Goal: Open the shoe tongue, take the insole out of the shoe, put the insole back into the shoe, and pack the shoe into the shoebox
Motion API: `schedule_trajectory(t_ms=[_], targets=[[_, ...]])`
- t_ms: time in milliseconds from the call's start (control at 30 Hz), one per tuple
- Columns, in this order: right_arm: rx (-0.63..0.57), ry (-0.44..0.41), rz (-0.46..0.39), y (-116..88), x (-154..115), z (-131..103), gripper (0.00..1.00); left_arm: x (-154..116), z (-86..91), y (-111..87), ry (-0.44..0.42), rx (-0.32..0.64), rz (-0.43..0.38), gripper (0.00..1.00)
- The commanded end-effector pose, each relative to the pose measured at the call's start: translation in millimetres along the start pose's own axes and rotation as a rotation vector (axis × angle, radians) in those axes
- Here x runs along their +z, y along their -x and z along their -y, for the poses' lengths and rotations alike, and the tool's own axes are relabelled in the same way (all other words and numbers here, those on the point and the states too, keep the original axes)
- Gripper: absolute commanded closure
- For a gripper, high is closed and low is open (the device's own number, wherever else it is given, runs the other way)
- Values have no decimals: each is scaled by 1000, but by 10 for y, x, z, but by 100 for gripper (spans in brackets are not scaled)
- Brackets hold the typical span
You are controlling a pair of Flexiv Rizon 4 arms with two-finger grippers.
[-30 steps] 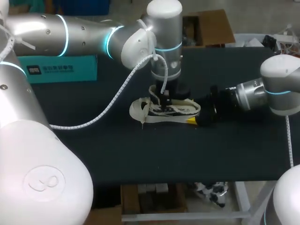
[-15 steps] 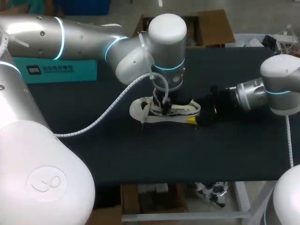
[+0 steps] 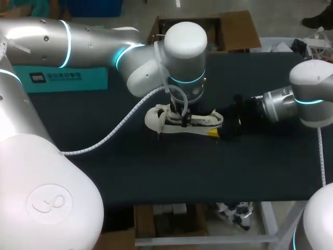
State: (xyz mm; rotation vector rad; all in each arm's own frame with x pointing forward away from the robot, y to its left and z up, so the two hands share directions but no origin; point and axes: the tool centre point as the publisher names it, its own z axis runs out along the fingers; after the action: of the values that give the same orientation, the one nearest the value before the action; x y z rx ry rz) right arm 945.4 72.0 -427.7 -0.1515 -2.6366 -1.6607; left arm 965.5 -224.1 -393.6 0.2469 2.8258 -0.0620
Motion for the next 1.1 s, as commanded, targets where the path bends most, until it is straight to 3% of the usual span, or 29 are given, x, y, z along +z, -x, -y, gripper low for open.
schedule_trajectory(t_ms=[33,400,733,1067,1100], targets=[[-2,3,-9,-32,40,47,100,866,-36,190,-71,18,-33,100],[-2,3,-9,-32,40,47,100,-155,121,194,-268,66,-113,100],[-2,3,-9,-32,40,47,100,-526,226,126,-397,101,-188,100],[-2,3,-9,-32,40,47,100,-597,352,53,-398,118,-212,100],[-2,3,-9,-32,40,47,100,-594,367,50,-396,119,-214,80]])
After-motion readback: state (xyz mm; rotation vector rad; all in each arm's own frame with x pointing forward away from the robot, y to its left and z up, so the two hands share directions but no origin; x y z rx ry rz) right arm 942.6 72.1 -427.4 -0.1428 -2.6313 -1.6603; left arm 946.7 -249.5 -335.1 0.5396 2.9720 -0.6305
